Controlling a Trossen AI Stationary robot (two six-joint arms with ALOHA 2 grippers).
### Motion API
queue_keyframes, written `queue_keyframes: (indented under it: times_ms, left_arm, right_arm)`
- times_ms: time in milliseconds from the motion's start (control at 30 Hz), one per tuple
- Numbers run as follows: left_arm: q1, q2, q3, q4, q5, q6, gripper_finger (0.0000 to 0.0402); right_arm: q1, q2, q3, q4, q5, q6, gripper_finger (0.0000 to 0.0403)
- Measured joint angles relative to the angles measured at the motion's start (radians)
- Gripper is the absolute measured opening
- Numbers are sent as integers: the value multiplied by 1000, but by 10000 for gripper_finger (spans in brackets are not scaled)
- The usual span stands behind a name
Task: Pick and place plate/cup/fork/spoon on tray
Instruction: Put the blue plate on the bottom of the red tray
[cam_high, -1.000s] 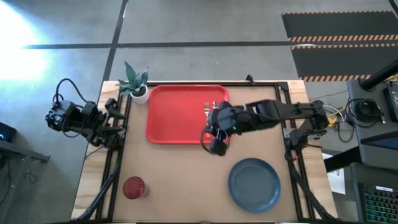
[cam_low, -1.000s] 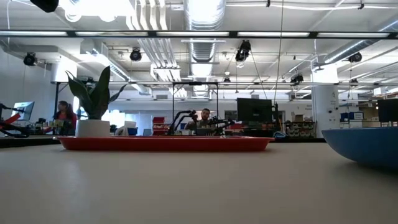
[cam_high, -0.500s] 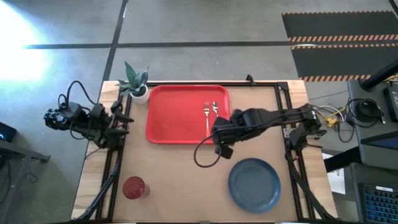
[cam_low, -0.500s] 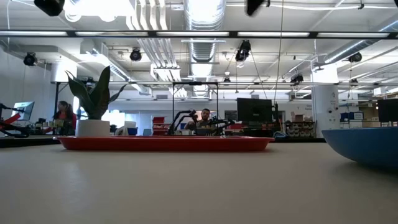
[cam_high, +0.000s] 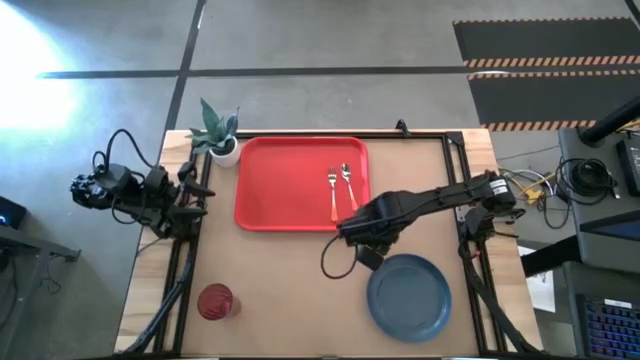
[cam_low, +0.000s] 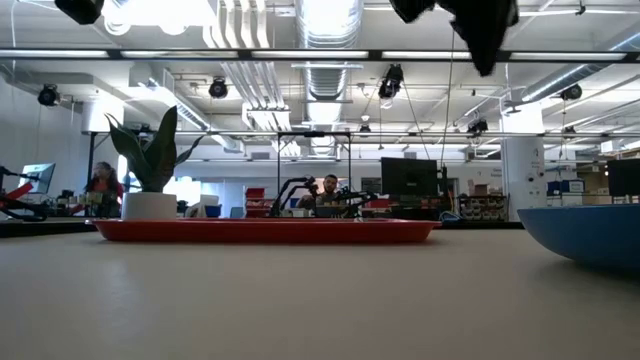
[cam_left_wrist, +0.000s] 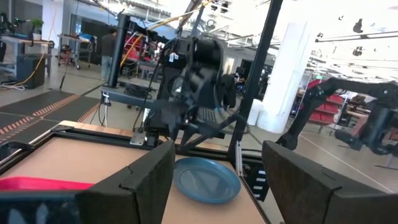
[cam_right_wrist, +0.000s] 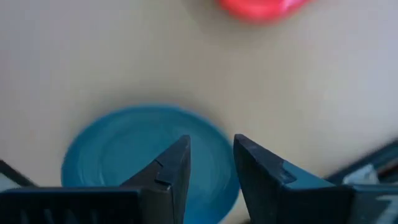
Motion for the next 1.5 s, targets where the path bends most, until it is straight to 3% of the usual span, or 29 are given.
queue_keyframes:
  times_ms: [300, 700, 1033, 1500]
  left_arm:
    - [0, 0, 0, 0, 27, 0, 225]
    - [0, -1, 0, 1, 29, 0, 225]
    - [0, -1, 0, 52, 29, 0, 225]
    - [0, -1, 0, 51, 31, -1, 225]
  right_arm:
    - [47, -4, -190, 66, -184, 73, 107]
    - [33, -4, -373, 161, -201, -58, 113]
    - [-21, -5, -471, 399, -213, -190, 114]
    - [-30, -5, -583, 498, -292, -275, 112]
